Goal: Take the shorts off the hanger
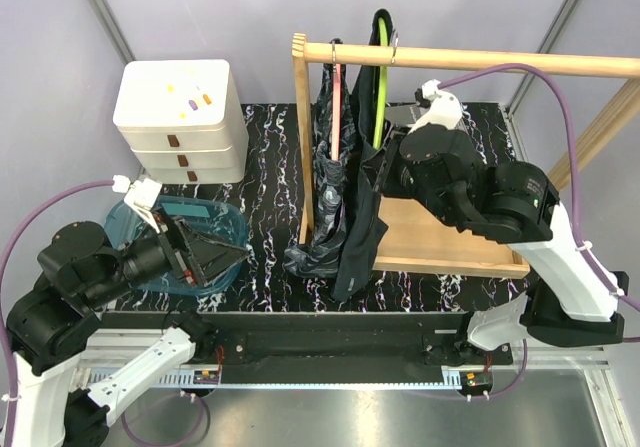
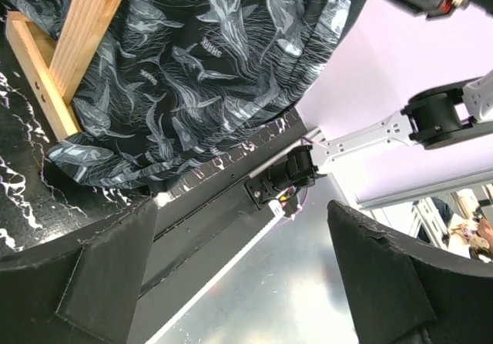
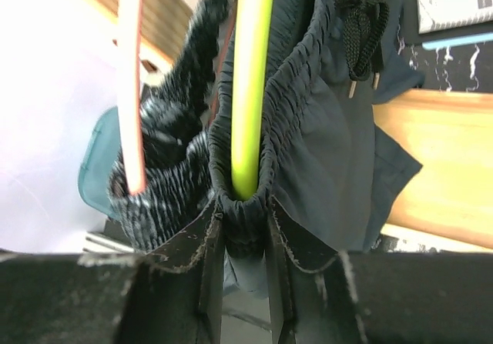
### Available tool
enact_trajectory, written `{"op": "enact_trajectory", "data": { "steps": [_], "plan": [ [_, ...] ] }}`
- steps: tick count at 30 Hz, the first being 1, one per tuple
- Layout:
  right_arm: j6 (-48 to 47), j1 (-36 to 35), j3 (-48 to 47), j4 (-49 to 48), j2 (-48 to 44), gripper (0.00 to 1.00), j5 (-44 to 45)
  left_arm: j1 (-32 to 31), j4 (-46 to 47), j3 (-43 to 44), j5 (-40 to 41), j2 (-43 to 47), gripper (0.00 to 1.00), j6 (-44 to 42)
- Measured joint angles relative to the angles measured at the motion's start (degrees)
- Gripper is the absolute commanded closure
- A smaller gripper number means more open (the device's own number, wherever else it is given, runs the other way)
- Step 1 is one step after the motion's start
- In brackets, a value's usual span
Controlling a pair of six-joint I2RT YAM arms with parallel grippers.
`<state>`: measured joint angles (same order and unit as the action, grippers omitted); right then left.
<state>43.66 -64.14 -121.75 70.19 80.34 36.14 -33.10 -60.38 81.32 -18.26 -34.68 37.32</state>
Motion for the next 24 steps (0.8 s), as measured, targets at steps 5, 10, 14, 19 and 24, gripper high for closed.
{"op": "enact_trajectory", "data": {
  "steps": [5,10,14,19,24],
  "plan": [
    [-0.4,5.3,-3.9,0.1,1.7,1.0,-1.4,0.0,0.7,1.6,-4.9,-1.6,0.09,-0.2],
    [-0.4,11.4,-4.4,1.0,3.0,1.0,-2.5,0.0,4.4,5.3,-11.8,-5.5,0.11,-0.3],
    [-0.4,13.5,-4.3,3.2,4.4,1.0,-4.5,0.0,7.6,7.8,-16.1,-9.0,0.11,-0.2],
    [-0.2,13.8,1.4,2.7,2.1,1.0,-5.9,0.0,13.0,8.7,-19.3,-11.8,0.12,1.1],
    [1.5,13.9,16.7,-1.0,-6.0,1.0,-7.4,-4.5,20.2,9.2,-19.6,-14.5,0.15,4.0]
  ]
}}
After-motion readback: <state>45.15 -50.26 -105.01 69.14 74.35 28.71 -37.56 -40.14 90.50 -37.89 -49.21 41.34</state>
